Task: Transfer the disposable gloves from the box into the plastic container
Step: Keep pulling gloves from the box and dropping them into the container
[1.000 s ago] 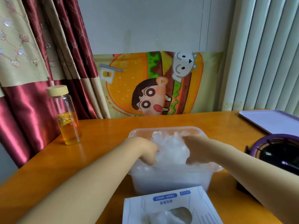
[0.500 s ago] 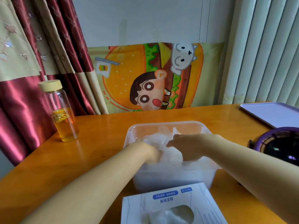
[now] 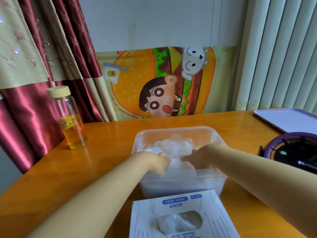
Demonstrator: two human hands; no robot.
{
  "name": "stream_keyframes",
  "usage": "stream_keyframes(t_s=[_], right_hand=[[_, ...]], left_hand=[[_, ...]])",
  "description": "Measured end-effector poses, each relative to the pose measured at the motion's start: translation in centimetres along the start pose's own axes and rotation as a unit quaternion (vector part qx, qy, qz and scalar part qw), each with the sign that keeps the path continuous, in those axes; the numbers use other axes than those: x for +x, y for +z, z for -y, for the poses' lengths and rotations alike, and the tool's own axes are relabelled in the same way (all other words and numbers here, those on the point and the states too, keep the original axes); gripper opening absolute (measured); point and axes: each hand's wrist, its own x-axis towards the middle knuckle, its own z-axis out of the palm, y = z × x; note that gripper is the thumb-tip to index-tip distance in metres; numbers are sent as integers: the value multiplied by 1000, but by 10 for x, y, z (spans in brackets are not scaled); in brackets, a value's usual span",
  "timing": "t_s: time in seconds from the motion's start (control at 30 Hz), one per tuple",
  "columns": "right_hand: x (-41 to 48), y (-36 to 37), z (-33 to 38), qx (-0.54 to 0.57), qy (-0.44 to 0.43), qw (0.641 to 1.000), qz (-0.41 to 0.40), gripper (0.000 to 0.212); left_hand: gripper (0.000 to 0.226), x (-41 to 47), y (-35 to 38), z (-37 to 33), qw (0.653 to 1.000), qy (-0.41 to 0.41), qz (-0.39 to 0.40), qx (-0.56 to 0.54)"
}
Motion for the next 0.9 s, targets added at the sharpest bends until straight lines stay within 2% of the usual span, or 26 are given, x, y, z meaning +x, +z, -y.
stream_keyframes(t_s=[0.13, 0.27, 0.33, 0.37, 0.43, 0.5, 0.57, 0.6, 0.67, 0.7, 0.77, 0.83, 0.9], right_hand=[[-13, -8, 5, 35, -5, 999, -12, 58], [-30, -22, -5, 98, -14, 993, -60, 65], [-44, -28, -8, 99, -28, 988, -116, 59], [-51, -30, -10, 86, -37, 981, -169, 52], [-72, -30, -9, 109, -72, 949, -288, 37], [-97, -24, -1, 175, -122, 908, -361, 22], [-116, -9, 12, 207, -148, 893, -372, 11], [-123, 1, 19, 213, -161, 896, -354, 10], [-129, 20, 33, 225, -184, 914, -281, 14], [-128, 32, 39, 236, -185, 922, -243, 19], [-117, 52, 46, 261, -172, 927, -207, 27], [-105, 70, 54, 284, -159, 919, -220, 26], [-94, 85, 61, 315, -141, 904, -253, 17]], left_hand=[[57, -27, -18, 15, 993, 55, -90, -50], [35, -54, -31, 33, 976, 71, -175, -105], [31, -66, -27, 39, 966, 72, -214, -125], [31, -71, -23, 41, 958, 76, -241, -138], [31, -81, -12, 41, 930, 92, -311, -170], [29, -92, 0, 38, 890, 117, -386, -210], [26, -102, 15, 31, 850, 148, -450, -231], [24, -107, 25, 26, 836, 161, -468, -235], [21, -114, 44, 16, 828, 180, -472, -244], [19, -118, 55, 11, 837, 181, -447, -257], [20, -118, 74, 3, 882, 169, -351, -265], [33, -111, 95, 0, 925, 148, -267, -225], [22, -102, 111, -4, 922, 137, -281, -227]])
